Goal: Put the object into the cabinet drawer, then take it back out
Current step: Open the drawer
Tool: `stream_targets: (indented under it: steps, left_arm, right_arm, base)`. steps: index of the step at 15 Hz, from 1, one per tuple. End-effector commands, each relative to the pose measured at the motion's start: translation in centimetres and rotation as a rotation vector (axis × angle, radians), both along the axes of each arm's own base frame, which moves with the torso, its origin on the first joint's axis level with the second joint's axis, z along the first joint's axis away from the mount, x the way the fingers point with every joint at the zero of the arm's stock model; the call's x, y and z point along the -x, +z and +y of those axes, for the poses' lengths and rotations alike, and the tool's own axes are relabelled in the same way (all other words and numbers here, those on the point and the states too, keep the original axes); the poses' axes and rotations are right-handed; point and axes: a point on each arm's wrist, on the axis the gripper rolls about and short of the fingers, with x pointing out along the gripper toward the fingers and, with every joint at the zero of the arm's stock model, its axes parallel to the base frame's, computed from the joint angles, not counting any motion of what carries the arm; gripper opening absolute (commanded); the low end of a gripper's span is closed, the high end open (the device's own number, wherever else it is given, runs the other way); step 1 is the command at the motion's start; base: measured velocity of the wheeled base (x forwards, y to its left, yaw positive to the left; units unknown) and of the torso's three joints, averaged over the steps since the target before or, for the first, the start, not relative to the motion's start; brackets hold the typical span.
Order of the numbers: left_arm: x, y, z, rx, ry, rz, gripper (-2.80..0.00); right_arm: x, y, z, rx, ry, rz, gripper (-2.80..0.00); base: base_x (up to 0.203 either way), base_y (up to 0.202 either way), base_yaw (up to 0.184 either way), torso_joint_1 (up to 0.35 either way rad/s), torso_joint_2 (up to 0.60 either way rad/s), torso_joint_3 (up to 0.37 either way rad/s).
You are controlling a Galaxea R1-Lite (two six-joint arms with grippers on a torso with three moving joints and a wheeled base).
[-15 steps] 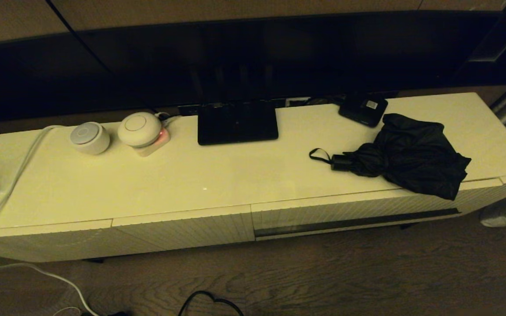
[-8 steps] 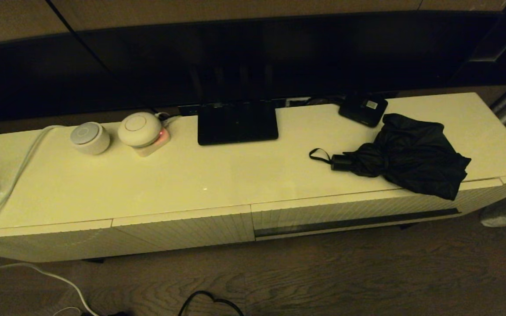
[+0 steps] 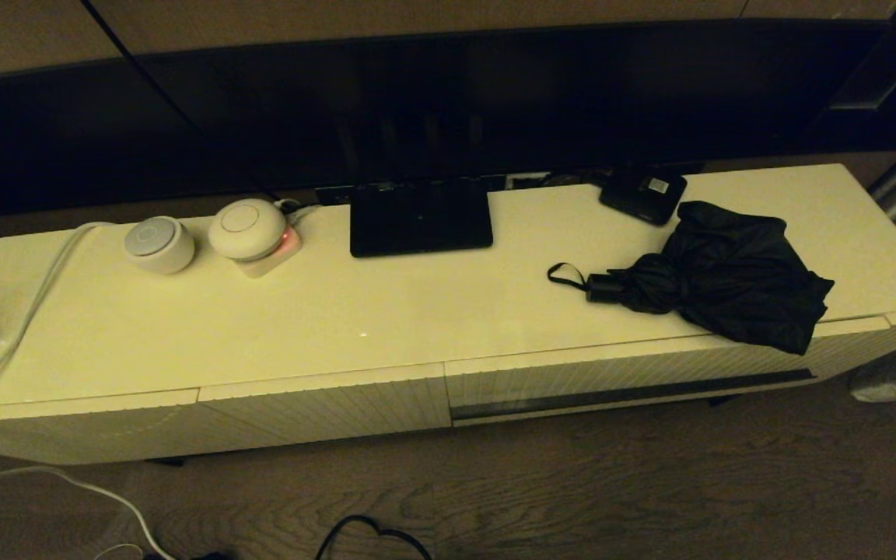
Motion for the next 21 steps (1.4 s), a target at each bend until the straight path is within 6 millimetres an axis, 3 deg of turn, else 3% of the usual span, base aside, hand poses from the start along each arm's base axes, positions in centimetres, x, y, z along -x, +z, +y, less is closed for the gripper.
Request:
stream_targets:
  steps: [1, 11, 18, 19, 21]
  left_arm:
    - [0.0, -0.1, 0.0, 0.000, 0.001, 0.003, -2.80]
    - [0.0, -0.1, 0.0, 0.000, 0.001, 0.003, -2.80]
    - [0.0, -0.1, 0.0, 0.000, 0.001, 0.003, -2.80]
    - [0.0, -0.1, 0.0, 0.000, 0.001, 0.003, -2.80]
    - [0.0, -0.1, 0.0, 0.000, 0.001, 0.003, -2.80]
  right_arm:
    - [0.0, -0.1, 0.0, 0.011, -0.002, 0.003, -2.80]
    - [0.0, 0.0, 0.0, 0.116, 0.009, -0.004, -2.80]
    - [0.0, 0.3, 0.0, 0.065, 0.003, -0.030, -2.80]
    - [0.3, 1.2, 0.0, 0.069, -0.005, -0.051, -2.80]
    - [1.2, 4.9, 0.0, 0.058, -0.005, -0.110, -2.80]
  base:
    - [0.000, 0.000, 0.000, 0.000, 0.00, 0.000]
    - [0.000, 0.000, 0.000, 0.000, 0.00, 0.000]
    - [0.000, 0.000, 0.000, 0.000, 0.00, 0.000]
    - [0.000, 0.000, 0.000, 0.000, 0.00, 0.000]
    - [0.000, 0.000, 0.000, 0.000, 0.00, 0.000]
